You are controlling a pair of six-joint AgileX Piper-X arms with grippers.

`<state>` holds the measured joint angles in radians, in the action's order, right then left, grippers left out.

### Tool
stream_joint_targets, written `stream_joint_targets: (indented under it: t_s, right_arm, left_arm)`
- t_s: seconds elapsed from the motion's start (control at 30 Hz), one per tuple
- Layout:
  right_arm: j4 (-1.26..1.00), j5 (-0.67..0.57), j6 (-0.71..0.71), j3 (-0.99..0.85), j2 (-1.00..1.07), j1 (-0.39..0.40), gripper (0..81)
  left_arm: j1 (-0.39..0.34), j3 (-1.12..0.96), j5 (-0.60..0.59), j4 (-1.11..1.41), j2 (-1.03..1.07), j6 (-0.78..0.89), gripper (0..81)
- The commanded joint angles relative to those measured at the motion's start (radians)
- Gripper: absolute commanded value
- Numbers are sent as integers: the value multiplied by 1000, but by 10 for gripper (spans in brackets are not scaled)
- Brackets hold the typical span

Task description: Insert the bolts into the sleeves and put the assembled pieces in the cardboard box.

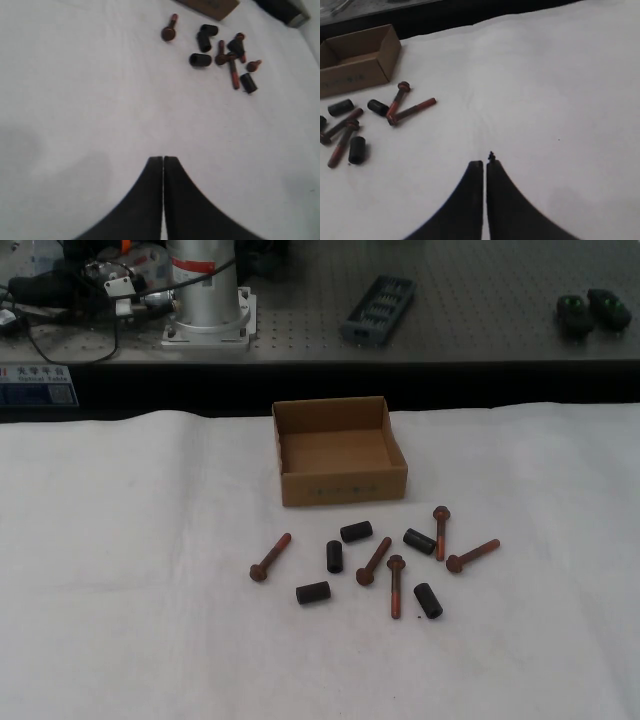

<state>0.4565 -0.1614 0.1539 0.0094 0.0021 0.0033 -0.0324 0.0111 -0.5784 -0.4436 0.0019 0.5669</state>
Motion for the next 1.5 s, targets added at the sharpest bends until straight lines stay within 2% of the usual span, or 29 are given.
stream_joint_targets:
  t_s: [0.0, 0.2, 0.3, 0.47, 0.6, 1.07, 1.17, 1.3, 1.47]
  right_arm:
    - [-27, -6, 140, -9, -2, 3, 29]
    - [-27, -6, 168, -9, -2, 3, 29]
    - [-30, -15, 168, -9, -2, 3, 29]
    - [-30, 2, 180, -9, -2, 3, 29]
    - [-30, 16, 279, -9, -2, 3, 29]
    - [-6, 16, 279, -9, -2, 3, 29]
    - [8, -18, 363, -9, -2, 3, 29]
    - [8, -84, 384, -9, -2, 3, 29]
    - [0, -117, 294, -53, 31, 3, 29]
  left_arm:
    - [1, -11, -26, 19, -2, 54, 7]
    - [1, -11, -20, 19, -2, 214, 7]
    - [1, -11, 23, 19, -2, 291, 7]
    - [1, -11, 34, 19, -2, 294, 7]
    - [1, -11, 34, 19, -2, 294, 7]
    - [1, -11, 36, 19, -2, 287, 7]
    - [1, -11, 34, 19, -2, 287, 7]
    - [1, -11, 34, 19, -2, 287, 7]
    - [1, -11, 34, 19, -2, 287, 7]
